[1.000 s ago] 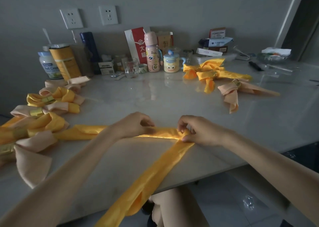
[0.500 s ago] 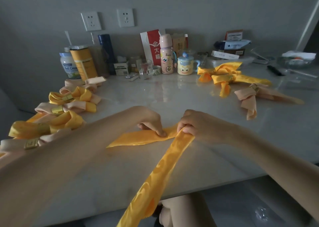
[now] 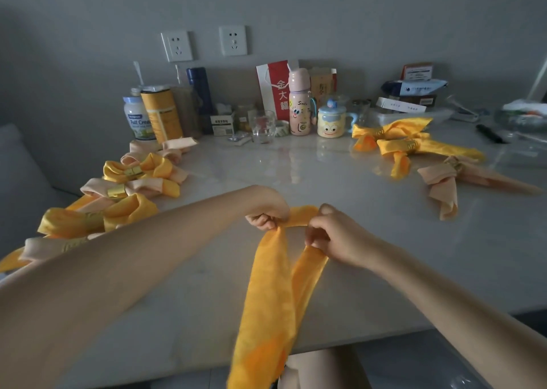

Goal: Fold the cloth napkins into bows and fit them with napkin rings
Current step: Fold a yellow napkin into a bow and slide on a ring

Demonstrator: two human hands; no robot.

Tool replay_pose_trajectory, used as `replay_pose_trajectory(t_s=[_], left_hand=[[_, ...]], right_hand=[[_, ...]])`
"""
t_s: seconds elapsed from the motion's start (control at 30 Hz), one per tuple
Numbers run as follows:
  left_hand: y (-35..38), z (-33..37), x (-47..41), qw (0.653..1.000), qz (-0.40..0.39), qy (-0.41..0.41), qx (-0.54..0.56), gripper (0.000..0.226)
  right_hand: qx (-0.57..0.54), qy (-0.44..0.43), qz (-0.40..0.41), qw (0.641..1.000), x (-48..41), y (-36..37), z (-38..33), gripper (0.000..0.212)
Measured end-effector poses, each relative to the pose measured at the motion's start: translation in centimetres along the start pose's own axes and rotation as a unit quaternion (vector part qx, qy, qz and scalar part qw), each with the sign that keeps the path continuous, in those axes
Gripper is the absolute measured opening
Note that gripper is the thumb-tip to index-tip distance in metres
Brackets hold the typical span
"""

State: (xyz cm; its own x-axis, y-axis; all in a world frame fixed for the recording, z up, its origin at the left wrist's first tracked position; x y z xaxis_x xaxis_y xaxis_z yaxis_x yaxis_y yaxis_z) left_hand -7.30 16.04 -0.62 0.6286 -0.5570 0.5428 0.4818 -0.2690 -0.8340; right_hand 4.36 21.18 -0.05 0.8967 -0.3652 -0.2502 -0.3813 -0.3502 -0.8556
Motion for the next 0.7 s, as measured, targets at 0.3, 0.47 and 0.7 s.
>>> replay_pose_trajectory(t_s=[0.3, 0.47, 0.7], left_hand=[[0.5, 0.3, 2.0, 0.986, -0.006, -0.042, 0.16, 0.036], [2.3, 1.7, 3.2, 0.938, 0.026, -0.007, 0.344, 0.032], [3.6, -1.3, 5.8, 0.963, 0.082, 0.033, 0.256, 0.02]], right_hand=[[-0.261, 0.168, -0.092, 0.946, 0.7, -0.6, 0.9, 0.028], [-0.219, 0.145, -0.159, 0.952, 1.9, -0.7, 0.2, 0.033], [-0.17, 0.135, -0.11, 0.97, 2.2, -0.9, 0.9, 0.013]])
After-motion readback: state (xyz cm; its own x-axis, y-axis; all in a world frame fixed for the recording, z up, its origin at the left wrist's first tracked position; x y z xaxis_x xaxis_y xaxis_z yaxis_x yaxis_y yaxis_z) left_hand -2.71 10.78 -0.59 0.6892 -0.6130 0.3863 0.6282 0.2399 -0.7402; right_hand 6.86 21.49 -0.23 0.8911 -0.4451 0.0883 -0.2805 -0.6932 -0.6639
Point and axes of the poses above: each hand's wrist, its own x-axis away from the middle knuckle, its own y-axis out of the palm, z = x × y, the point moved 7 cm from there along -x, towards the middle knuckle, and after that the axes turned 7 degrees about z, right-handed, at the moved point
